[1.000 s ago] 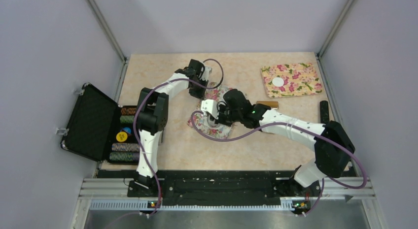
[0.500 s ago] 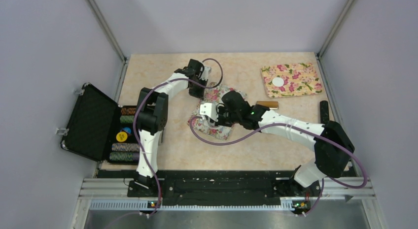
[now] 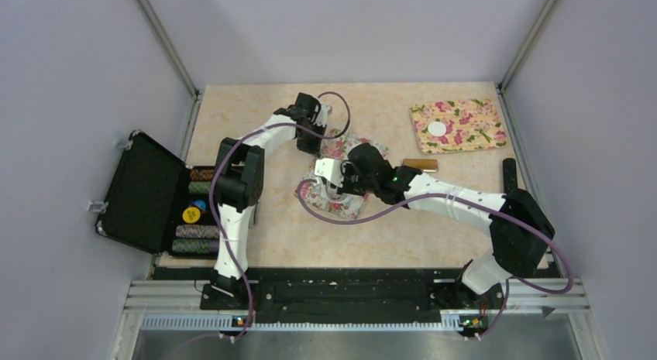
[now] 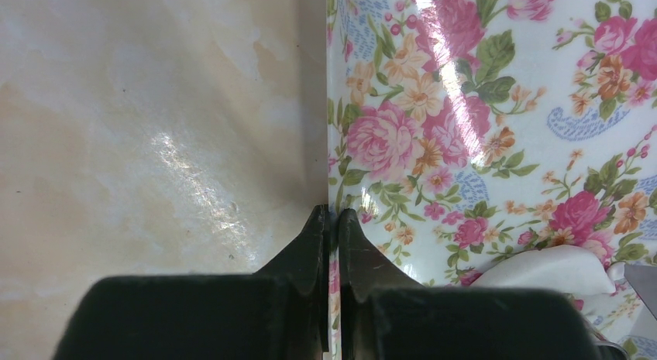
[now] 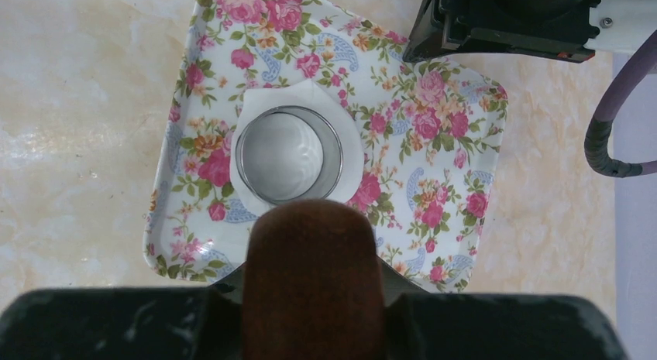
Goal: Roll out the dumpling wrappers from the dough
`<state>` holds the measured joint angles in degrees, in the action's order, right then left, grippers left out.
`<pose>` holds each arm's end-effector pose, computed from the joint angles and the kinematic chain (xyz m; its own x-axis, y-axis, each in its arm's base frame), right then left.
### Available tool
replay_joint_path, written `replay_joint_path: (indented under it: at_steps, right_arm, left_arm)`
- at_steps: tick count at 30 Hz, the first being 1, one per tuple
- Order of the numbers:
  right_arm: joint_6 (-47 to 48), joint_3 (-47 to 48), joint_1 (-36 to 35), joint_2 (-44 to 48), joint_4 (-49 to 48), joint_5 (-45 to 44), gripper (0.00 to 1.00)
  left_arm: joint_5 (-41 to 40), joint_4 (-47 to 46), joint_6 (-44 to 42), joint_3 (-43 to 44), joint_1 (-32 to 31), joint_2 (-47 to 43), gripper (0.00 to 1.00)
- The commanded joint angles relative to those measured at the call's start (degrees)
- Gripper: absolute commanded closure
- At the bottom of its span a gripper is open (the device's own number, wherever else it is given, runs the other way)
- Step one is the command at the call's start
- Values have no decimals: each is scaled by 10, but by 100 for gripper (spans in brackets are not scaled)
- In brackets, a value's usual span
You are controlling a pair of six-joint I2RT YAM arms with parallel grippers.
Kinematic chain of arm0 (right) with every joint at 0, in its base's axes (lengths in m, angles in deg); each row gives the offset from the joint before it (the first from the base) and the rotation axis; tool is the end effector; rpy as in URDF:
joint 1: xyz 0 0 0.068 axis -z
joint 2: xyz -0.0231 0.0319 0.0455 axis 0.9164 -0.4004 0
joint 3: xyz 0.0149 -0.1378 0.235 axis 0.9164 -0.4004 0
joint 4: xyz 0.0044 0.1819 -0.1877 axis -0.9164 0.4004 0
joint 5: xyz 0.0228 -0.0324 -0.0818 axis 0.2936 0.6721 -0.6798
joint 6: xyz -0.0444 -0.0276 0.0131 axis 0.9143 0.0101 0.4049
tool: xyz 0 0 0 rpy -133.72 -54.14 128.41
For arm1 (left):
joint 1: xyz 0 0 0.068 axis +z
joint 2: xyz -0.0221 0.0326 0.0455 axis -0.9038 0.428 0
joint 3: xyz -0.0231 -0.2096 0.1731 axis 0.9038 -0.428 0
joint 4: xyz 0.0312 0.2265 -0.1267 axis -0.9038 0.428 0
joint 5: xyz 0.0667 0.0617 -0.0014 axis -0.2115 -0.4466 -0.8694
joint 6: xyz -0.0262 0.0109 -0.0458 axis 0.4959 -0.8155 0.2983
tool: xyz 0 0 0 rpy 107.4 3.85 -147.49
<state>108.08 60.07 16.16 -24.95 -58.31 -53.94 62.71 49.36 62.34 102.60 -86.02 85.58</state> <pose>0.2165 0.2627 0.2512 0.1744 -0.7632 -0.6221 -0.8708 0.1753 -0.4593 0.4393 -0.1783 0.1720 -0.8276 0.3098 -0.4681 0.4229 0.8924 -0.1571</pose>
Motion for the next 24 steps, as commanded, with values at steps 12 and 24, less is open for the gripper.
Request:
replay_joint_path:
  at_steps: [12,24]
  right_arm:
    - [-83,54,1,45,-50,-68,100]
    - [-132,69,16,1,-19,-3,100]
  left_arm:
    - [6,8,-9,-10,-1,-6,100]
    - [9,7,-10,-10,-2,-11,100]
